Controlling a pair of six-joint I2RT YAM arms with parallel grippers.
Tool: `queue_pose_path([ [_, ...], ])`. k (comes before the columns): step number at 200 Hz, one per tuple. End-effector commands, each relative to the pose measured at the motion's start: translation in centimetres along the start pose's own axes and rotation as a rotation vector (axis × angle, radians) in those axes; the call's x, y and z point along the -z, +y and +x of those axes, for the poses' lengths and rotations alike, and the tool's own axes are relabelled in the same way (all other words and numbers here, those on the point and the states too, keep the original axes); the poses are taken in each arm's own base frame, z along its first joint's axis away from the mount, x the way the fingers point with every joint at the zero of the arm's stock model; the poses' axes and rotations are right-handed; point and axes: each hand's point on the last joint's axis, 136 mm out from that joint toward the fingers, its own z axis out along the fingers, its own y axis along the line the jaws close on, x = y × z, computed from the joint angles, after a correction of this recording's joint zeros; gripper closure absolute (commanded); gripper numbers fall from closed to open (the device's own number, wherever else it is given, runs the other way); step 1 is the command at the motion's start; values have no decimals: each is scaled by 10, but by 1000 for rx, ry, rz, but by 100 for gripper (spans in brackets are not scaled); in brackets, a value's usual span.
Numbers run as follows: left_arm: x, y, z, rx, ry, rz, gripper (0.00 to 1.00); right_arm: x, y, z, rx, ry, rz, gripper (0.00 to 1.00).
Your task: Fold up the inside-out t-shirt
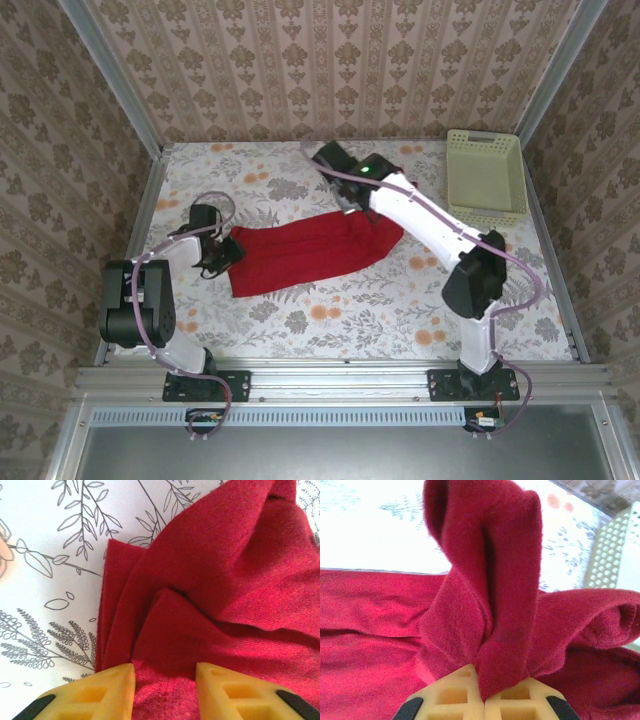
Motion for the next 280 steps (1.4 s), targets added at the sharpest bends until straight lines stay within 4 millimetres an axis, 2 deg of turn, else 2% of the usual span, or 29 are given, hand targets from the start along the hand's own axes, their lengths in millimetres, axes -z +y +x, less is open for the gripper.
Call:
queue_pose_path([
  [1, -10, 1, 10, 21, 16, 30, 66, 11, 34, 7, 20, 51, -8, 100],
  [45, -16, 5, 25, 43, 19, 60, 69, 24, 126, 2, -41, 73, -208, 100],
  [74, -18, 8, 34, 61, 15, 83, 69, 23, 172, -3, -126, 85, -350, 100],
  [106, -21, 12, 43, 70, 23, 93, 70, 22, 203, -10, -174, 92, -448, 100],
  [154, -24, 15, 50, 69, 27, 101, 70, 24, 248, -6, -188, 133, -595, 100],
  [167, -22, 15, 50, 68, 25, 103, 70, 25, 255, -8, -195, 135, -631, 88],
  [184, -16, 15, 49, 69, 16, 100, 68, 33, 249, -18, -185, 108, -648, 68],
  [211, 7, 29, 45, 94, -5, 47, 58, 59, 207, -34, -150, 41, -606, 43],
  [220, 17, 35, 43, 102, -23, 30, 55, 66, 187, -35, -129, 21, -563, 38],
  [231, 33, 39, 39, 87, -60, -8, 53, 71, 161, -34, -92, 1, -487, 36],
  [242, 51, 38, 35, 44, -105, -53, 50, 67, 134, -27, -60, -6, -379, 35],
  [254, 71, 26, 30, -34, -156, -76, 46, 59, 108, -17, -23, -4, -279, 35],
  [280, 101, -30, 29, -235, -210, -51, 38, 33, 71, 13, -61, 28, -213, 32],
])
